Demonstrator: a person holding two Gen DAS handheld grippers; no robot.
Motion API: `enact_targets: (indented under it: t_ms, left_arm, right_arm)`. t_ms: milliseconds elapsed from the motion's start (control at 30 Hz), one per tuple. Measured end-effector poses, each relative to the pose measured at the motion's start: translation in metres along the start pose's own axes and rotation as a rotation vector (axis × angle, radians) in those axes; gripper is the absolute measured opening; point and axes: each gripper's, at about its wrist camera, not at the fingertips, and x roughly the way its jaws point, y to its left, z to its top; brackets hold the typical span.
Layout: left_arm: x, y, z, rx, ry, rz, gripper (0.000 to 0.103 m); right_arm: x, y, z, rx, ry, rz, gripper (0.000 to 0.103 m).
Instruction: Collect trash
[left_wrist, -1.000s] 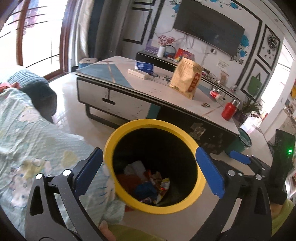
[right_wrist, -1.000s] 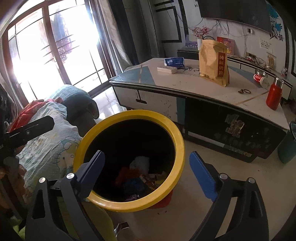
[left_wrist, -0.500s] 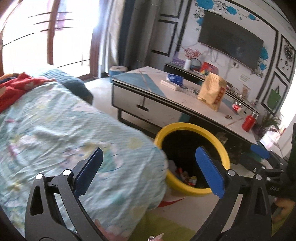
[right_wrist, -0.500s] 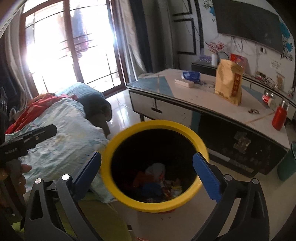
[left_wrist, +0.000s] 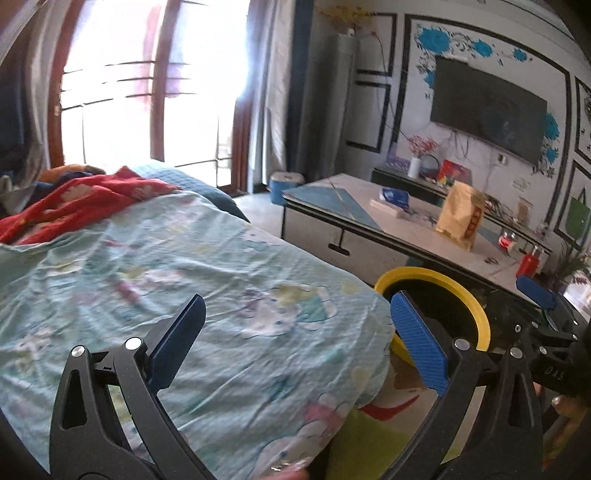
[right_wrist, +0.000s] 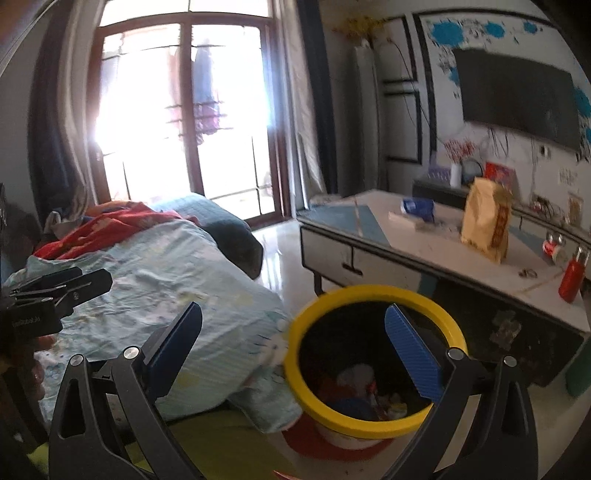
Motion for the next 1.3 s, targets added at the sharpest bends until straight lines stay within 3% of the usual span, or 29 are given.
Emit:
enact_targets:
  t_ms: [400,633,1300]
  left_arm:
    - [-0.047,0.041,-0.018,-0.094,-0.096,0.098,0.092]
    - [-0.051,0.041,-0.020,-0.089,-0.105,0.118,0.092]
    - [-0.052,0.040,-0.022,-0.073,-0.125,0.110,0.092]
  right_arm:
    - [-0.038,0.031,0.009,-0.022,-0.206,0.031,0.097]
    - [-0.037,0.045,0.002,-0.075,-0.193,0.054,0.097]
    - [-0.037,0.042,-0.003,-0.062,-0.193,0.041,0.097]
